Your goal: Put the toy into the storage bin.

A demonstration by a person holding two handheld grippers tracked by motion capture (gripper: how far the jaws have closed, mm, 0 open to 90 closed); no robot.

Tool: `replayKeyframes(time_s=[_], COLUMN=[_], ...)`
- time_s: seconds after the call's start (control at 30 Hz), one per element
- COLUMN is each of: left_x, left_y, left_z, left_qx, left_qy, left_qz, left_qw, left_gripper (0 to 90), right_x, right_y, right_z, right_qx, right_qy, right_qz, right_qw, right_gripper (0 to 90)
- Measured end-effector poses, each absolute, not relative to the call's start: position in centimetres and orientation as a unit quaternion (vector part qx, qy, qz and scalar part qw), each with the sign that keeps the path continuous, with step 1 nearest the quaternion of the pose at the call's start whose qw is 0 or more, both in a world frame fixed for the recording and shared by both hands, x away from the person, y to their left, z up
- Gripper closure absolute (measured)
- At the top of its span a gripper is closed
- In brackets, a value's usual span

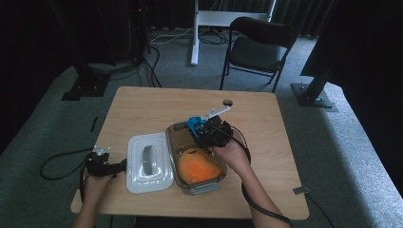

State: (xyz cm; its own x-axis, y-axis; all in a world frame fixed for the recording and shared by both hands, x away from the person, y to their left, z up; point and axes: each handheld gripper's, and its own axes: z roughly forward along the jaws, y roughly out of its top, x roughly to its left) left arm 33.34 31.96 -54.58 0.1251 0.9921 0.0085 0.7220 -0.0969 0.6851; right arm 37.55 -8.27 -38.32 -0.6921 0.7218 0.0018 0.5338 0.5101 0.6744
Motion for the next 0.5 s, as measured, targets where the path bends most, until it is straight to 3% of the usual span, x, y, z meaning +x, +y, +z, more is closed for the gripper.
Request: replayKeyframes(time_s=[0.5], left_x=[33.4], left_y=[32.0], left_z=[-54.6], left_qx=[0.699], left_qy=[0.613], left_qz=[0.247], left_qw=[0.274], left_gripper=[0.7], right_x=[37.9], right_y=[-7.3], right_z=[-40.0], right_qx=[0.362], right_qy=[0.868], right_qz=[0.318], right_qw=[0.123], right_gripper=[24.9])
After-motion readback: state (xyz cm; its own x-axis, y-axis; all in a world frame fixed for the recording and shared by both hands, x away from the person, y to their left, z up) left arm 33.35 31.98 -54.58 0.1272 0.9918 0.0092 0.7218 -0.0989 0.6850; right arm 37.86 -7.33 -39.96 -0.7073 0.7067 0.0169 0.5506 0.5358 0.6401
